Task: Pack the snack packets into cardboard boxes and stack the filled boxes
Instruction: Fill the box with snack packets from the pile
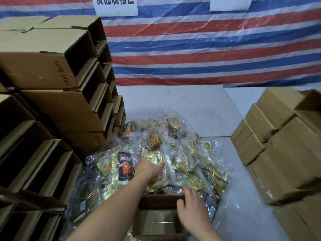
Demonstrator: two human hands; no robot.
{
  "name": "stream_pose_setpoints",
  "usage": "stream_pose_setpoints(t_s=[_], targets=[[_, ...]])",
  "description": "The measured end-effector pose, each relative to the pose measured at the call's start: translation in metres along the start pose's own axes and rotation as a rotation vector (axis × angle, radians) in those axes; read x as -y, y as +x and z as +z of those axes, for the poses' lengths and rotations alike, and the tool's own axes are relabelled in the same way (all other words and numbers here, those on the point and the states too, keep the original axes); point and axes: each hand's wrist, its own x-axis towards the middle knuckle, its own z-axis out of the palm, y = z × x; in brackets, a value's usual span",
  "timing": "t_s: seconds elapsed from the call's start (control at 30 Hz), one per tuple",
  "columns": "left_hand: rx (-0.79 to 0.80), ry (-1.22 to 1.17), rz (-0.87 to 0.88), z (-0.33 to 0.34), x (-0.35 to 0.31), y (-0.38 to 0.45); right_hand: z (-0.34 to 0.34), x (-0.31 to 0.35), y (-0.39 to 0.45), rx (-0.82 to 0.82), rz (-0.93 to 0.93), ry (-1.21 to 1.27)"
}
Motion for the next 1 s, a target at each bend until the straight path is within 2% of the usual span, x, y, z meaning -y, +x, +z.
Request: stream_pose_setpoints(t_s=[0.1,0.4,0.63,0.77,1.0], targets=[[0.002,0.129,0.008,0.008,-0.005,0.004,-0.002,0.004,0.000,-0.012,0.008,-0.029],[-0.039,0.140,-0.034,0.017,-0.013,-0.002,-0.007,0.005,0.001,-0.028,0.034,-0.060],[-0.023,0.072,-0.013,0.030,-0.020,0.000,-0.015,0.005,0.006,-0.044,0.060,-0.056],[-0.051,-0.082,-0.021,0.025,-0.017,0.002,-0.018,0.004,0.007,-0.063,0.080,-0.041],[-0.087,-0.202,0.060,0.005,-0.002,-0.009,-0.027,0.012,0.017,-0.181,0.071,0.009]])
